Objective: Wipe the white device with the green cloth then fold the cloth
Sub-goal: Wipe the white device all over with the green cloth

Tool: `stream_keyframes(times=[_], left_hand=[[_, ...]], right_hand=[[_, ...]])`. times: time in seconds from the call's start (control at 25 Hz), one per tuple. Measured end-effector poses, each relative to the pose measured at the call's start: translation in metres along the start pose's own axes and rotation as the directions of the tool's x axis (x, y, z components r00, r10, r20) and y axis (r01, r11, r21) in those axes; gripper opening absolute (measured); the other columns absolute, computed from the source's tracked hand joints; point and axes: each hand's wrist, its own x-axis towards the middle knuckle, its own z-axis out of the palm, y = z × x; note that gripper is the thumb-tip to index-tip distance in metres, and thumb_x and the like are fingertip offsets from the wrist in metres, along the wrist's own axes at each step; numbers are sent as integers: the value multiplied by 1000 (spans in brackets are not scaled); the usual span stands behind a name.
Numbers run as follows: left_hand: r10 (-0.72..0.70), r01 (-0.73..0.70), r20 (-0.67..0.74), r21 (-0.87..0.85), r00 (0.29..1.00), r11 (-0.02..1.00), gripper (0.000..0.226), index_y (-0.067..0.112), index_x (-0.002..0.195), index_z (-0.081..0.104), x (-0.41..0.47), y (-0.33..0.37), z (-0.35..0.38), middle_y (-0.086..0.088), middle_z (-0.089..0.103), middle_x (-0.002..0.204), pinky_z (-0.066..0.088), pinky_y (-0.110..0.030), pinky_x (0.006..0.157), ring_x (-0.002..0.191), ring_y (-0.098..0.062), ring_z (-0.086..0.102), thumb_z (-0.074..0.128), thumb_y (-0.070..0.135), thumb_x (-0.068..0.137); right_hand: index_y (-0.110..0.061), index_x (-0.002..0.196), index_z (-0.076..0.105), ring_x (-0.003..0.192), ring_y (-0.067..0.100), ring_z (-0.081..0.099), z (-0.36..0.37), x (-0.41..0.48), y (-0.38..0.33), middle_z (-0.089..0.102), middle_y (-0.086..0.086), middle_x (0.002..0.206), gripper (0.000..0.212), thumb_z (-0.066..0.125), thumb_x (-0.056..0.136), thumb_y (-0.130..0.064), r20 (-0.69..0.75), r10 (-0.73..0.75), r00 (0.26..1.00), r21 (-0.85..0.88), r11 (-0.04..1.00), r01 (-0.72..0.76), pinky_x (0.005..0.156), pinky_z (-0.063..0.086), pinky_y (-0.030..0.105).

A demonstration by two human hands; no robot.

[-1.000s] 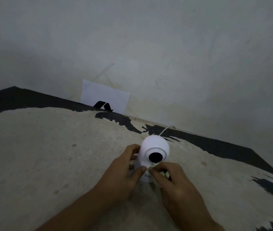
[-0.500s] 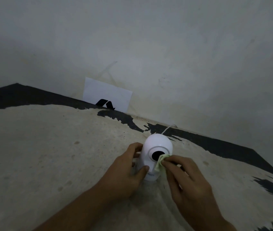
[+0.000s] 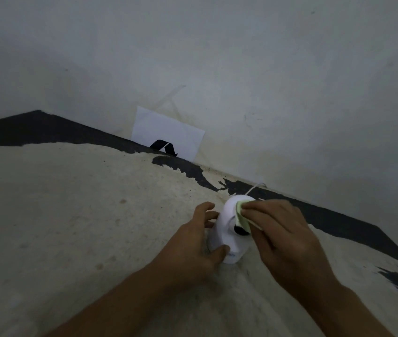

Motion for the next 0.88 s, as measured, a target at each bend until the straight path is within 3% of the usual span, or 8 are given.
stream_keyframes(times=[0.08, 0.2, 0.32, 0.44, 0.56, 0.72, 0.88], left_hand=[[11, -11, 3, -11, 1000, 1000, 84, 30, 139, 15, 0, -1, 1, 10, 42, 141, 37, -20, 98, 117, 0, 42, 69, 39, 76], [25, -25, -3, -34, 1000, 999, 84, 32, 138, 14, 0, -2, 2, 11, 43, 140, 35, -10, 92, 116, 0, 44, 70, 34, 76], [20, -21, -10, -52, 1000, 998, 86, 35, 136, 10, 1, -4, 1, 12, 44, 137, 33, 1, 84, 113, 3, 44, 71, 32, 75], [10, -11, -10, -85, 1000, 996, 84, 43, 129, 10, 2, -3, 1, 14, 47, 132, 32, 6, 80, 109, 7, 45, 72, 30, 74], [11, -13, -22, -73, 1000, 997, 84, 48, 124, 10, 1, -2, 0, 17, 47, 126, 35, 2, 81, 106, 7, 47, 73, 35, 71], [13, -14, -27, -46, 1000, 999, 84, 47, 126, 10, -1, 0, 3, 11, 45, 136, 36, -10, 89, 112, 0, 46, 73, 41, 70], [18, -19, -49, -33, 999, 999, 84, 41, 130, 11, -2, 0, 3, 10, 44, 139, 37, -14, 92, 113, -1, 45, 71, 45, 71]], right_hand=[[-4, 107, 68, 101, 27, 58, 5, 1, -7, 71, 13, 107, 29, 61, 84, -21, 37, -32, 999, -18, 999, 33, 84, 53, 44], [-11, 107, 70, 106, 24, 51, 5, 6, -6, 71, 7, 109, 30, 56, 85, -27, 71, -93, 993, -83, 992, 99, 88, 42, 40], [-14, 108, 68, 110, 22, 53, 2, 11, -2, 70, 2, 112, 31, 56, 85, -31, 11, 36, 999, -46, 998, -36, 90, 35, 38], [-14, 114, 65, 115, 22, 51, 6, 3, -7, 66, 2, 120, 35, 60, 85, -33, 34, 86, 996, -11, 996, -86, 94, 38, 38], [-9, 114, 65, 113, 23, 54, 10, -11, -8, 64, 5, 121, 37, 69, 80, -24, -57, 219, 974, 94, 972, -214, 92, 45, 43], [-3, 110, 63, 110, 17, 53, 16, -29, -13, 60, 11, 118, 40, 75, 74, -15, -152, 368, 917, 237, 915, -328, 95, 44, 22], [-6, 99, 68, 91, 7, 53, 18, -37, -21, 60, 8, 101, 29, 78, 72, -5, -56, 371, 927, 256, 903, -346, 81, 45, 10]])
